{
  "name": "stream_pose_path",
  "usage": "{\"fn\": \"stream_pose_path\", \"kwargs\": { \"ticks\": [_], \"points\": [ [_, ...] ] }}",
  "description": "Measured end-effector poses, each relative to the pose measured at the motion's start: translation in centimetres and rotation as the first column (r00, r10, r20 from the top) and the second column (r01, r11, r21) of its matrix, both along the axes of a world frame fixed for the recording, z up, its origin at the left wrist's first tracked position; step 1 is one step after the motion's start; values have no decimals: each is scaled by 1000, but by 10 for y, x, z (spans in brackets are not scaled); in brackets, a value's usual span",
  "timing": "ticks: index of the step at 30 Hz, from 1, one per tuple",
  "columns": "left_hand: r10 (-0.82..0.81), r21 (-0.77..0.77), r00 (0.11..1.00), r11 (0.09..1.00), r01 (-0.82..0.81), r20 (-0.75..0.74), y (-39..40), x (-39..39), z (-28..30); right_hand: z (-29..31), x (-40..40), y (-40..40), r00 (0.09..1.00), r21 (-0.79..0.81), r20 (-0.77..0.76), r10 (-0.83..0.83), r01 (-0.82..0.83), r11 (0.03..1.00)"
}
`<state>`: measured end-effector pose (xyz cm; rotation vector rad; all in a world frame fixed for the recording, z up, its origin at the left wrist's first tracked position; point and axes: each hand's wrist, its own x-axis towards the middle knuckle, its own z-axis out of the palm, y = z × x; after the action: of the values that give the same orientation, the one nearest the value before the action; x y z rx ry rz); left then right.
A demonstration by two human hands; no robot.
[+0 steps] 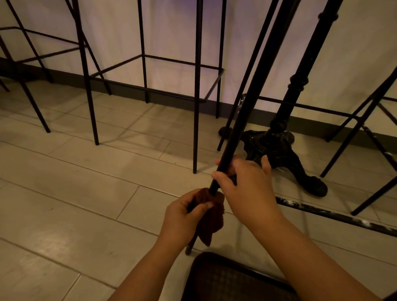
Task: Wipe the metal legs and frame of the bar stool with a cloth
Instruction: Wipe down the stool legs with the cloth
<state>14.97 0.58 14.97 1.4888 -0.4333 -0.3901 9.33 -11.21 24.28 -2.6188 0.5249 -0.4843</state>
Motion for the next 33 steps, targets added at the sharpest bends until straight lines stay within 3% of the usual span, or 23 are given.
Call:
{"fn": "stream_pose_path", "kwargs": {
  "ticks": [3, 6, 11, 16, 18, 20, 22, 24, 26, 29, 33],
  "points": [
    [48, -28, 999, 998, -48, 5, -4, -4, 9, -7, -7, 3, 1000, -48, 29, -5, 6, 999],
    [82, 0, 997, 997, -82, 15, -6, -5, 16, -29, -27, 15, 975, -1, 219, 34, -35, 999],
    [-89, 106, 995, 990, 93, -43, 6, 3, 27, -81, -61, 37, 904, 207, 426, -34, -60, 976],
    [-190, 125, 972, 970, 208, -141, 12, 8, 31, -107, -54, 47, 931, 537, 309, -196, -1, 844],
    [-90, 227, 939, 959, 172, -331, -1, 20, 25, -108, -47, 52, 950, 667, 240, -198, -13, 745],
    [-76, 259, 870, 939, 227, -487, -6, 28, 18, -106, -40, 55, 955, 717, 256, -152, -82, 692],
    [-71, 286, 842, 922, 260, -535, -18, 34, 20, -103, -33, 54, 949, 711, 302, -87, -164, 684],
    [-78, 363, 857, 884, 296, -509, -21, 38, 24, -101, -27, 53, 937, 711, 344, -65, -215, 670],
    [-168, 346, 886, 877, 335, -432, -14, 35, 22, -101, -21, 50, 924, 721, 360, -132, -186, 668],
    [-166, 319, 935, 909, 268, -313, -6, 33, 24, -102, -17, 42, 905, 786, 353, -238, -149, 600],
    [-160, 306, 987, 938, 162, -32, 11, 13, 43, -101, -19, 33, 905, 835, 365, -218, -214, 508]
  ]
}}
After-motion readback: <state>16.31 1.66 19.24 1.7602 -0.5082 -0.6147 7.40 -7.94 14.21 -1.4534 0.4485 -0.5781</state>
